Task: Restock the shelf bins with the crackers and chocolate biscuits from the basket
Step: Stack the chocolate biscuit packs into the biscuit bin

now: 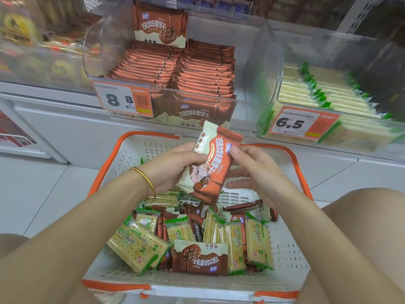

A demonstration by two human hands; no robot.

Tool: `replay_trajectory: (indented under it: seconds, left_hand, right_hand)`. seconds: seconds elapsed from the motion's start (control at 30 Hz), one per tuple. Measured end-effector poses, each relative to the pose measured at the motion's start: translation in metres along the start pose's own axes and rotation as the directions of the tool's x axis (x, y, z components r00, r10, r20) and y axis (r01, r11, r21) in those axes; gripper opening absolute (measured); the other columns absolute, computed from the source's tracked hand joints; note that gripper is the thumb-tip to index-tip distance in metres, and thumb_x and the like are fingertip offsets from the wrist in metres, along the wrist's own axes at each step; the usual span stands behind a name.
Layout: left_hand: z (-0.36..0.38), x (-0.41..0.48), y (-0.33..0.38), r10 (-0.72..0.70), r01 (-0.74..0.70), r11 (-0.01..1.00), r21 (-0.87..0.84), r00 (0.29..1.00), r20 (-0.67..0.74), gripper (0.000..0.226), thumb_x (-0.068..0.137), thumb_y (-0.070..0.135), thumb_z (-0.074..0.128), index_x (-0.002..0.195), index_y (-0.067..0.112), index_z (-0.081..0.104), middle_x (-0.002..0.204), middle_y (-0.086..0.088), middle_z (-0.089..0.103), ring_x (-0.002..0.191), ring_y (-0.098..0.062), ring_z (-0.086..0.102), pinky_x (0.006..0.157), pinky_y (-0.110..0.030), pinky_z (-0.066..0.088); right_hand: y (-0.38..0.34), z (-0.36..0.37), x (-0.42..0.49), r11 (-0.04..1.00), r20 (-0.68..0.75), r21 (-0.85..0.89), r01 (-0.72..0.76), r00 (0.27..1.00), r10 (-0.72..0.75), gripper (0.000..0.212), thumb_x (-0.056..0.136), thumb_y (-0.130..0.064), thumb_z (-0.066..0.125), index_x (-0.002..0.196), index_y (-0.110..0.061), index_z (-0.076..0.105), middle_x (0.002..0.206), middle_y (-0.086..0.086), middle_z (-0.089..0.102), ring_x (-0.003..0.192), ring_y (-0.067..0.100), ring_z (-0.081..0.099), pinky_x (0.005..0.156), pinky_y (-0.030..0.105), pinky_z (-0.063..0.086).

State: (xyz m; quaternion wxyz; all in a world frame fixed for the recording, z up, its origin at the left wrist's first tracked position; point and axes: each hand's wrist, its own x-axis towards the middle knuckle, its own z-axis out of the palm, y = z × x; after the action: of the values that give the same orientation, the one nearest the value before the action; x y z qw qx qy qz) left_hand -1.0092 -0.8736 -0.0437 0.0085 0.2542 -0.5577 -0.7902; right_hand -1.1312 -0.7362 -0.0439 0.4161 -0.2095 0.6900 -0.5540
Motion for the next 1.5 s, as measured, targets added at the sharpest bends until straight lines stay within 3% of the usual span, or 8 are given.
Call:
replay_trajectory:
  seconds: [0.1,0.23,0.4,0.53,0.6,0.7,0.97,1.5]
  left_hand:
    - [0.001,-0.002,0.003,0.155,-0.156,0.986,-0.060,0.988,-0.025,0.039,0.089,0.010,0.049,0.129,0.005,0.050,0.115,-0.011,0.066,0.097,-0.019,0.065,0.081,-0.027,0.056]
    - [0.007,-0.007,0.014,0.306,-0.309,0.941,-0.135,0.951,-0.044,0.044,0.082,0.012,0.051,0.124,-0.001,0.048,0.109,-0.014,0.065,0.094,-0.020,0.065,0.082,-0.031,0.056]
    - [-0.020,-0.008,0.064,0.483,-0.465,0.875,0.133,0.854,-0.193,0.036,0.085,0.034,0.052,0.108,0.007,0.057,0.097,-0.008,0.067,0.078,-0.015,0.063,0.066,-0.027,0.052]
    - [-0.060,-0.004,0.096,0.815,-0.448,0.478,0.755,0.547,-0.192,0.023,0.084,0.038,0.048,0.095,0.022,0.060,0.094,0.011,0.062,0.089,-0.006,0.057,0.081,-0.025,0.046]
    - [-0.078,0.003,0.100,0.845,-0.253,0.214,0.944,0.533,-0.049,0.035,0.084,0.043,0.040,0.096,0.019,0.063,0.097,0.008,0.062,0.098,-0.015,0.055,0.088,-0.034,0.042]
    - [-0.096,0.019,0.094,0.793,-0.032,0.044,0.998,0.608,-0.016,0.045,0.086,0.045,0.032,0.097,0.017,0.065,0.105,0.000,0.065,0.105,-0.025,0.056,0.091,-0.044,0.043]
    - [-0.103,0.034,0.082,0.829,0.080,-0.036,0.996,0.559,-0.015,0.042,0.089,0.042,0.035,0.091,0.018,0.068,0.105,0.002,0.066,0.105,-0.023,0.058,0.094,-0.036,0.030]
    - [-0.099,0.033,0.084,0.796,0.087,0.009,0.996,0.603,-0.060,0.044,0.088,0.044,0.031,0.095,0.019,0.066,0.107,0.004,0.063,0.109,-0.020,0.055,0.090,-0.037,0.033]
  right_hand:
    - [-0.001,0.008,-0.009,0.999,0.088,0.046,-0.016,0.996,0.012,0.053,0.075,-0.040,0.063,0.112,-0.002,0.054,0.103,0.015,0.069,0.085,0.027,0.071,0.065,0.038,0.060]
    - [-0.020,0.019,-0.014,0.991,0.066,0.062,0.121,0.990,-0.125,0.026,0.082,-0.019,0.067,0.104,-0.009,0.057,0.088,0.006,0.073,0.073,0.018,0.071,0.052,0.027,0.058]
    - [-0.086,0.026,0.008,0.945,-0.006,-0.051,0.322,0.947,-0.322,0.005,0.088,-0.011,0.063,0.086,-0.015,0.060,0.061,-0.005,0.067,0.045,0.005,0.057,0.037,0.017,0.039]
    - [-0.148,0.034,0.074,0.846,-0.130,-0.289,0.448,0.857,-0.498,0.009,0.088,-0.022,0.066,0.081,-0.020,0.060,0.068,-0.003,0.065,0.044,0.002,0.053,0.036,0.018,0.035]
    - [-0.168,0.039,0.116,0.719,-0.101,-0.506,0.477,0.795,-0.598,0.008,0.084,-0.028,0.069,0.085,-0.023,0.063,0.085,0.000,0.067,0.061,0.008,0.059,0.049,0.023,0.042]
    - [-0.189,0.051,0.171,0.406,0.034,-0.822,0.400,0.745,-0.666,0.022,0.085,-0.035,0.067,0.104,-0.025,0.066,0.101,-0.005,0.063,0.091,0.015,0.059,0.077,0.033,0.048]
    - [-0.204,0.097,0.255,0.130,0.197,-0.937,0.326,0.796,-0.573,0.035,0.093,-0.032,0.058,0.127,-0.021,0.056,0.129,0.005,0.054,0.116,0.025,0.051,0.095,0.035,0.044]
    - [-0.201,0.110,0.276,0.010,0.036,-0.998,0.060,0.718,-0.695,0.045,0.085,-0.044,0.065,0.120,-0.018,0.054,0.138,0.009,0.040,0.136,0.034,0.026,0.099,0.044,0.038]
